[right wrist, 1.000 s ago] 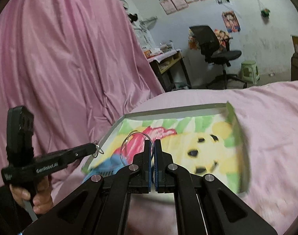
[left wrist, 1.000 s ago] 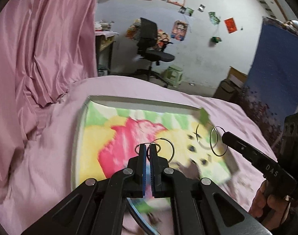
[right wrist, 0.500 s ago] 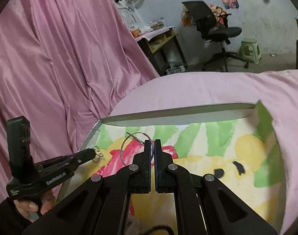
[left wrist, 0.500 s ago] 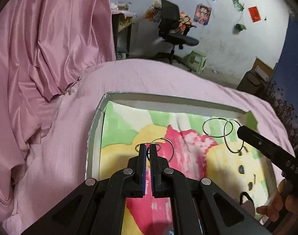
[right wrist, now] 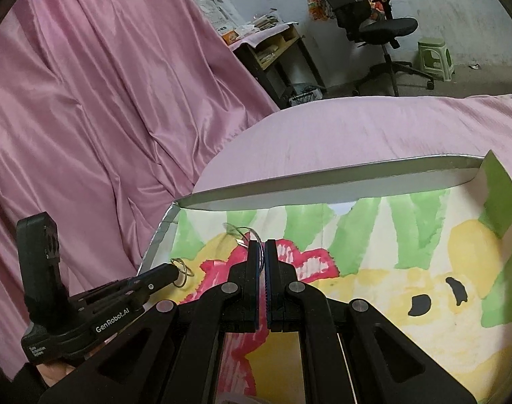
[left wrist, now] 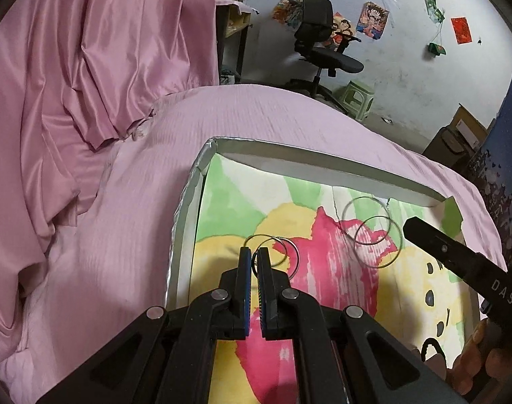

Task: Organize jewelry
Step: 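Carry the rings over the tray and open both tools to drop them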

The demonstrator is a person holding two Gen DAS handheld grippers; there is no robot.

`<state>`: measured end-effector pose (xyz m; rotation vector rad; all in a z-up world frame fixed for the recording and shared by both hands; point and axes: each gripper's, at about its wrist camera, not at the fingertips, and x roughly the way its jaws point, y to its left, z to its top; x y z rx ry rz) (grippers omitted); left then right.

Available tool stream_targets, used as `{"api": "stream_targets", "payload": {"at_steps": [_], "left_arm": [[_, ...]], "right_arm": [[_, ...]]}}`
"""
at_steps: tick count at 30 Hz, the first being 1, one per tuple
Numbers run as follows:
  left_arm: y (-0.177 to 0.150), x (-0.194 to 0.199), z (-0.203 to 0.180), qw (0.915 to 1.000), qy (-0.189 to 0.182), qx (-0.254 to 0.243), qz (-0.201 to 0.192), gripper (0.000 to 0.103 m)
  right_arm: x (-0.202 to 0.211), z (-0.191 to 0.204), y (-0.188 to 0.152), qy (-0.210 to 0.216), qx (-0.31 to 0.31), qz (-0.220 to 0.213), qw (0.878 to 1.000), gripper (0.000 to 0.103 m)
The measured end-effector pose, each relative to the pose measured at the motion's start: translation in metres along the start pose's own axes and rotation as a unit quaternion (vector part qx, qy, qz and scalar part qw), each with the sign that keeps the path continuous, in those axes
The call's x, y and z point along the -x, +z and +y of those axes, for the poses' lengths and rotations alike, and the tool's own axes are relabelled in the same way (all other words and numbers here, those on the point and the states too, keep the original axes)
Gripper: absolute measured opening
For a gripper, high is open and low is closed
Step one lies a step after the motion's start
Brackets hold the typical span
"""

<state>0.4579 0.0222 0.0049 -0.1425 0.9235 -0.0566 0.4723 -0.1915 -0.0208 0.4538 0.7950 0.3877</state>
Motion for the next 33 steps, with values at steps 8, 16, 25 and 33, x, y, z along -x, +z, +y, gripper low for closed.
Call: {"api": "stream_targets", "payload": {"at_steps": [8,16,25,33], "left_arm": [[-0.002,0.004,0.005,0.9998,-0.008,0.016,-0.006,0.004],[-0.005,0.008,0.017,0.9993,-0.013,0.033,-0.015,0.004],[-0.008,0.014,0.026,0.9990,-0.013,0.034,-0.027,0.004],[-0.018,0.041,0.041,0.9963,-0.020,0.057,-0.061,0.004]], "right_arm": [[-0.004,-0.001,-0.004,0.021,-0.015,-0.003,1.000,0.003],[-0.006,0.013,-0.008,0.068,0.018,0.012,0.997,0.003],[-0.009,0.041,-0.016,0.138,0.079,0.038,0.987,0.003],[0.016,0.060,-0.021,0.192,0.105,0.015,0.976,0.003]]}}
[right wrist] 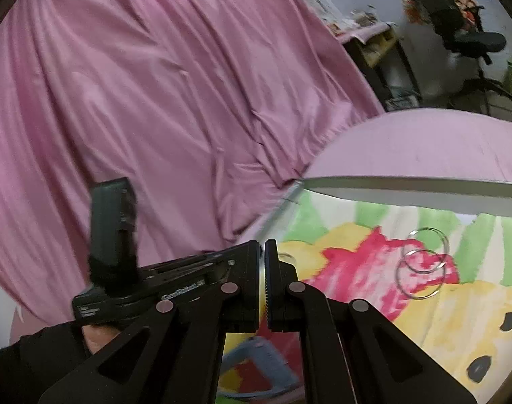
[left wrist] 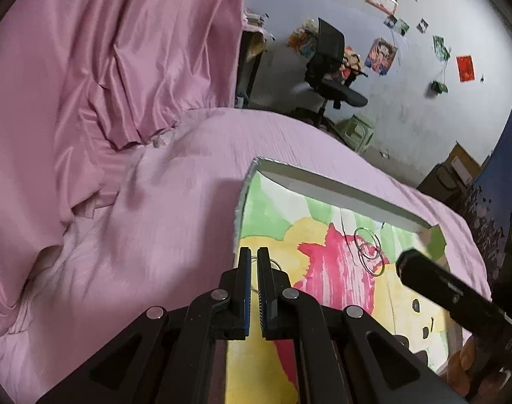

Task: Organize jewelry
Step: 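Carry the rings over the tray and open both tools to drop them, then withdraw both tools from the tray back over the bed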

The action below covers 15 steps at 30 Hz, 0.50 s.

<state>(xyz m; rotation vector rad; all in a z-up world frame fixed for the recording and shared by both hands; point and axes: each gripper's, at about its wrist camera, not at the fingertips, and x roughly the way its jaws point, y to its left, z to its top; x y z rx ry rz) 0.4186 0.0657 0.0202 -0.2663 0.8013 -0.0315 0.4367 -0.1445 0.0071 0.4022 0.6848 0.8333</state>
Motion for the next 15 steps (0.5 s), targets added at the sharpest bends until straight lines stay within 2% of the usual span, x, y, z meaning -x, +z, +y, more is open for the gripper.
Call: {"api": "stream_targets", "payload": {"at_steps": [6,9,11,13,15], "left_arm": [[-0.012,0.027,0.011,0.9998,0.007,0.000,-0.020,0.004],[-0.025,0.045,0.013,0.9990,0.010,-0.010,-0.042,0.004],[-0.035,0.054,0.014,0.9987,0.003,-0.009,-0.049,0.004],[-0.046,0.062,0.013,0.9986,-0.006,-0.004,-0.052,0.004],[-0.058,0.071,0.010,0.9982,-0.013,-0.006,-0.058,0.005]], "right_arm": [[0.011,0.010,-0.019,0.008,-0.002,-0.019,1.000,0.003],[0.026,0.016,-0.032,-0.026,0.009,-0.031,0.999,0.006],[0.041,0.023,-0.043,-0.061,0.024,-0.048,0.997,0.023],[0.057,0.027,-0.052,-0.104,0.029,-0.075,0.991,0.073],[0.074,0.031,-0.064,-0.137,0.030,-0.101,0.985,0.075]]}}
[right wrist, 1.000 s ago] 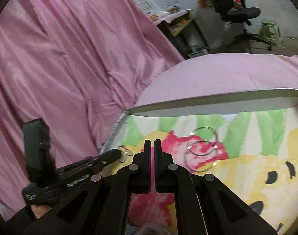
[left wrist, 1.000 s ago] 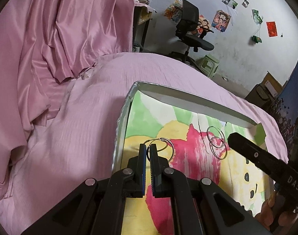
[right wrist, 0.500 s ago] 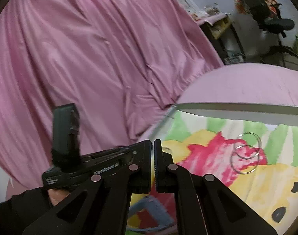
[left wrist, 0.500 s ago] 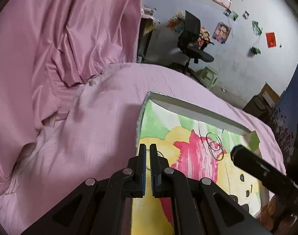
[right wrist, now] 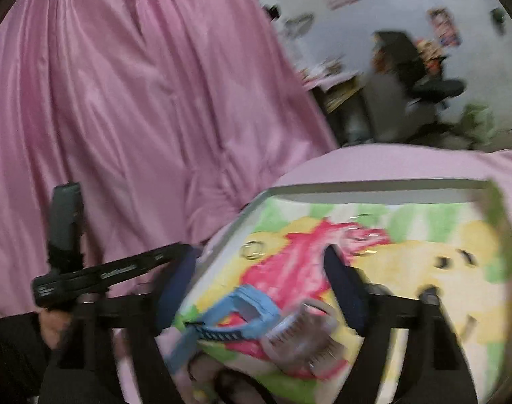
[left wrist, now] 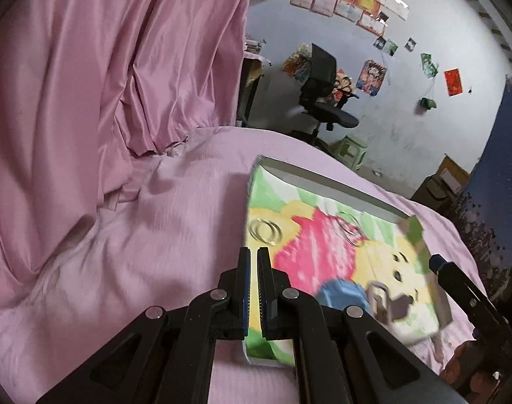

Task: Organize jewelry
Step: 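Withdraw both tools from the tray back over the bed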

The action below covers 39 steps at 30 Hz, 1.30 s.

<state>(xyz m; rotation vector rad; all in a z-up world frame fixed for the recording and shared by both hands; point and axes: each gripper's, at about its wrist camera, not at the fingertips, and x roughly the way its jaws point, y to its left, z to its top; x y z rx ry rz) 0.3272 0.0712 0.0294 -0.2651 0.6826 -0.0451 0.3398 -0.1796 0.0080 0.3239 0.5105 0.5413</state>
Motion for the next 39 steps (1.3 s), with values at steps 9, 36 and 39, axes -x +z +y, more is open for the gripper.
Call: {"api": "stream_targets", "payload": {"at_steps": [9,36,39], "left_arm": [[-0.041,0.055,-0.026,0.9976,-0.010,-0.038,-0.056,0.065],[-0.139,0.149,-0.063,0.9840,-0.028,-0.133,-0.115,0.098],[-0.143,0.142,-0.066,0.9839,-0.034,-0.148,-0.095,0.098]], "right_arm": [[0.064,0.010,-0.022,-0.100,0.023,-0.040,0.994,0.083],[0.205,0.035,-0.094,-0.195,0.081,-0.064,0.975,0.100],[0.200,0.032,-0.100,-0.194,0.082,-0.046,0.977,0.100]]}}
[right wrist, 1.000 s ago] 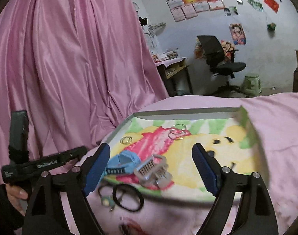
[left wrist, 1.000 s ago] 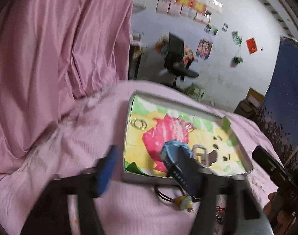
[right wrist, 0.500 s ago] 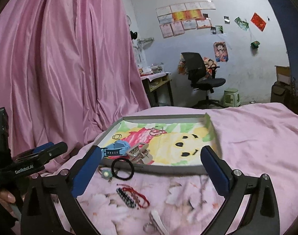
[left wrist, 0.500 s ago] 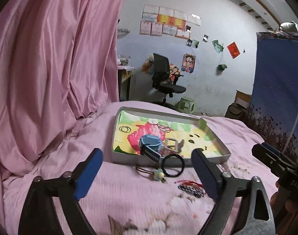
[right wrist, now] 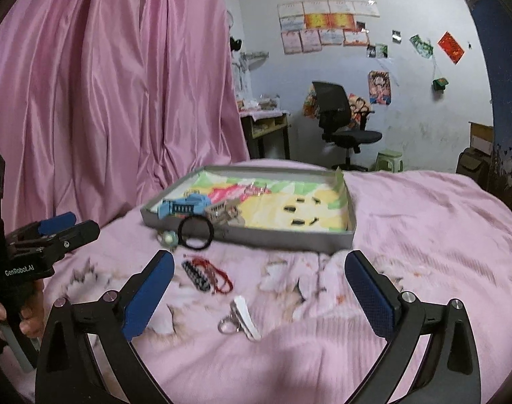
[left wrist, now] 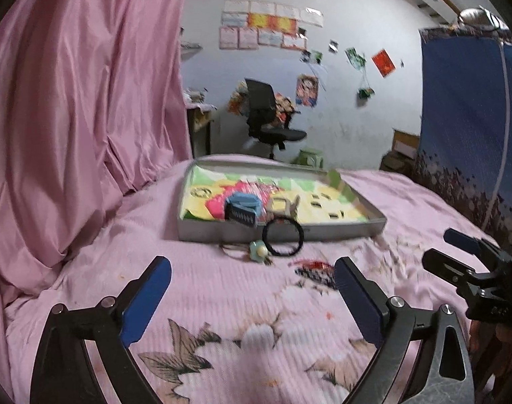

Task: Organize jewelry
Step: 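Withdraw both tools from the tray back over the bed, then grasp the white hair clip with the right tool while the left tool grasps the black-white bracelet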

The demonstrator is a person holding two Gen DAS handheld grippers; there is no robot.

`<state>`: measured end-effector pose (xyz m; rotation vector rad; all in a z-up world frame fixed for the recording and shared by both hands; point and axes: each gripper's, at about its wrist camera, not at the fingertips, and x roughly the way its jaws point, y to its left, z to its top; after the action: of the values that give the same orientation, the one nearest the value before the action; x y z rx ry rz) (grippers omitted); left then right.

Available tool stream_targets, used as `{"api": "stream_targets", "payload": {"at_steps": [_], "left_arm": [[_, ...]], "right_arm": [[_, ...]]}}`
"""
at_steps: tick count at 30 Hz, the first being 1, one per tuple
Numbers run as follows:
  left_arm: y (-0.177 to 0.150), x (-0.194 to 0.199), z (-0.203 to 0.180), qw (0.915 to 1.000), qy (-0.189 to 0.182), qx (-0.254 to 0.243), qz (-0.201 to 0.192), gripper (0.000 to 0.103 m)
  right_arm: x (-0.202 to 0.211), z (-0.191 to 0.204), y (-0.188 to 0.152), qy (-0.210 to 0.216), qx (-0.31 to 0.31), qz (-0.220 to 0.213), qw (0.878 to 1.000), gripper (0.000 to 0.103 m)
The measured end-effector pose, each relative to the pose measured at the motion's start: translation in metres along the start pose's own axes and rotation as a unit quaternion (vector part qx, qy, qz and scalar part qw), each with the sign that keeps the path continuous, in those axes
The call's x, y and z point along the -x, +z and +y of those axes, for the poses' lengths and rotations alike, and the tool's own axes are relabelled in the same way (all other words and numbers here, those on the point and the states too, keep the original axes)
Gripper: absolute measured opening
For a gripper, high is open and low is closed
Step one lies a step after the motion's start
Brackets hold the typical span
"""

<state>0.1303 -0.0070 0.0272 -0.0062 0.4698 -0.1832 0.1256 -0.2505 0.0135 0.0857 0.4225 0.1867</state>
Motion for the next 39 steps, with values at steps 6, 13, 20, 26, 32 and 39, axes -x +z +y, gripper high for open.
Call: {"api": "stream_targets", "payload": {"at_steps": [6,13,20,26,32,39], "left_arm": [[-0.006,-0.018,-0.003,0.9977,-0.028,-0.019,0.058,0.098],[-0.011,-0.039,-0.004,0.9917,-0.048,-0.033,0.115,0.098],[-0.007,-0.051,-0.013,0.9872,-0.074,-0.050,0.132,0.087],[-0.002,-0.061,-0.029,0.9816,-0.100,-0.070,0.147,0.073],[0.000,-0.075,-0.045,0.9741,-0.126,-0.080,0.170,0.063],[0.000,-0.094,-0.056,0.9664,-0.135,-0.082,0.203,0.059]], "right_arm": [[-0.009,-0.001,-0.010,-0.002,0.012,0.045,0.999,0.100],[-0.022,-0.001,-0.016,0.005,0.019,0.085,0.996,0.099],[-0.036,-0.004,-0.024,0.022,0.008,0.121,0.992,0.070],[-0.045,-0.007,-0.030,0.030,-0.002,0.149,0.988,0.045],[-0.050,-0.007,-0.033,0.036,-0.003,0.173,0.984,0.031],[-0.055,-0.004,-0.036,0.047,0.001,0.192,0.980,0.024]]}}
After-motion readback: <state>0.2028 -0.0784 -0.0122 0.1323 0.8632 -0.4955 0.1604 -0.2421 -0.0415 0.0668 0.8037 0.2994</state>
